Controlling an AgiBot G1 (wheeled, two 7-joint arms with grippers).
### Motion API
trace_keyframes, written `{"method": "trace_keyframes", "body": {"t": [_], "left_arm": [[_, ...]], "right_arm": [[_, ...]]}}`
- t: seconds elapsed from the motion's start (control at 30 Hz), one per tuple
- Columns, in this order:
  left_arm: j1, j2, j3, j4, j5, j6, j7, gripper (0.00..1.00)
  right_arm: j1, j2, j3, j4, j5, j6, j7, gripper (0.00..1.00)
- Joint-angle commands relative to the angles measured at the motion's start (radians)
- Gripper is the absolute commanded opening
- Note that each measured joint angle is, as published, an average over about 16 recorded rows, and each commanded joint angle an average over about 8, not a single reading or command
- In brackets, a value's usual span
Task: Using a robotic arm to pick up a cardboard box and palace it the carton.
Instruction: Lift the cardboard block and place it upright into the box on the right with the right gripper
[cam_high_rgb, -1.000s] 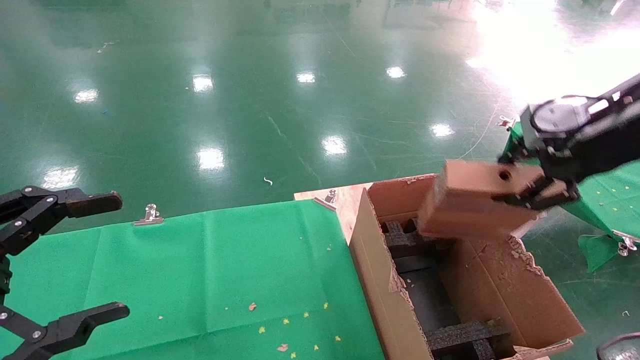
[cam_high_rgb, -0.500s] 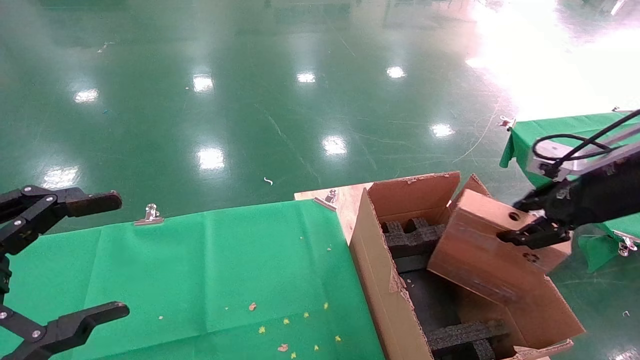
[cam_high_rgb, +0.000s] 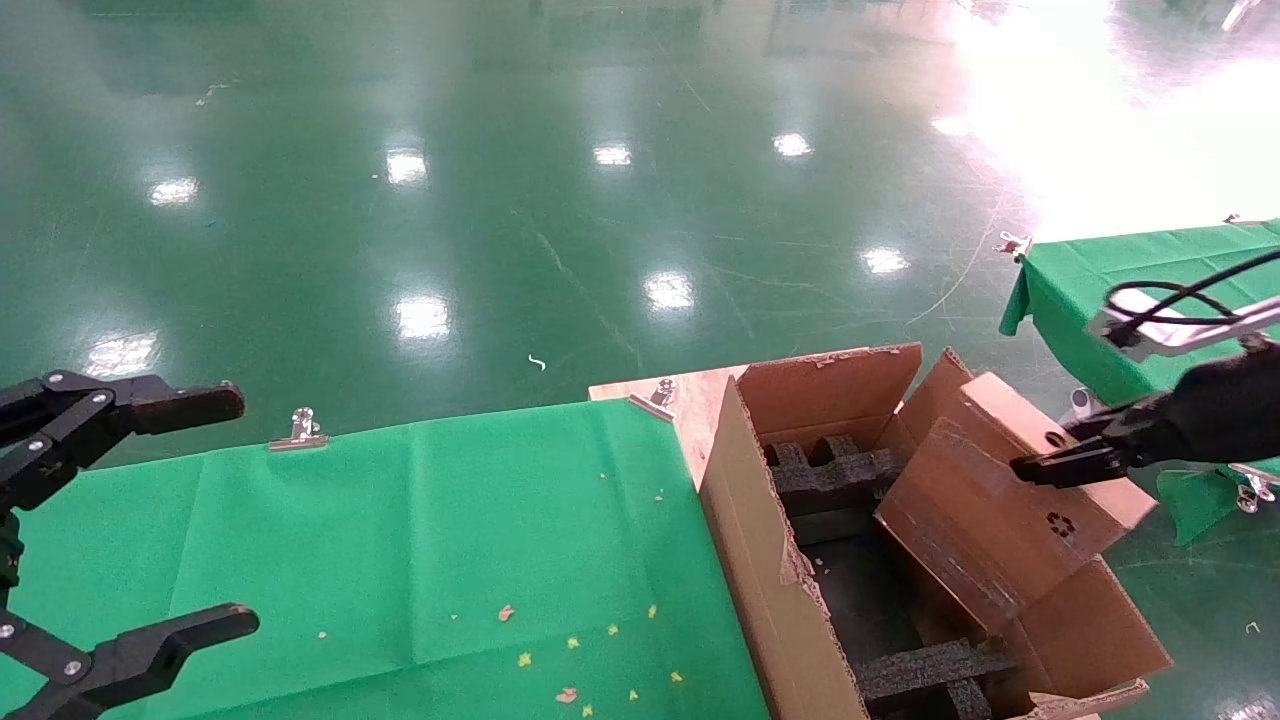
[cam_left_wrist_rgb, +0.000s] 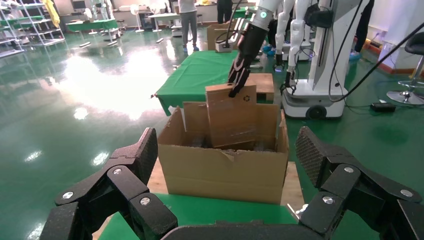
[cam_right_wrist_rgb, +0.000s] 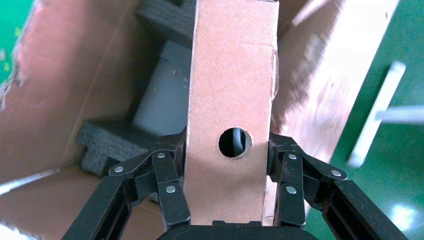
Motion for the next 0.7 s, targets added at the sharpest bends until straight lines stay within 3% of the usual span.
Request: {"method": "trace_keyframes", "body": {"t": [0.03,0.2,0.53,0.7], "left_arm": [[0.0,0.0,0.0,0.0,0.0,0.0,0.0,1.0],[0.0,0.0,0.0,0.0,0.0,0.0,0.0,1.0],[0.0,0.0,0.0,0.0,-0.001,0.0,0.0,1.0],[0.0,0.0,0.0,0.0,-0.001,0.0,0.0,1.0]], "right_arm": [[-0.019,0.008,0.006,-0.008,0.015,0.01,0.044,0.0],[-0.046,0.019,0.013,-0.004,0.032,0.027,0.093,0.0],[-0.05,0.019,0.017,0.001,0.039,0.026,0.101,0.0],[-0.064,-0.002,0.023,-0.019,0.053,0.048,0.164,0.0]]}}
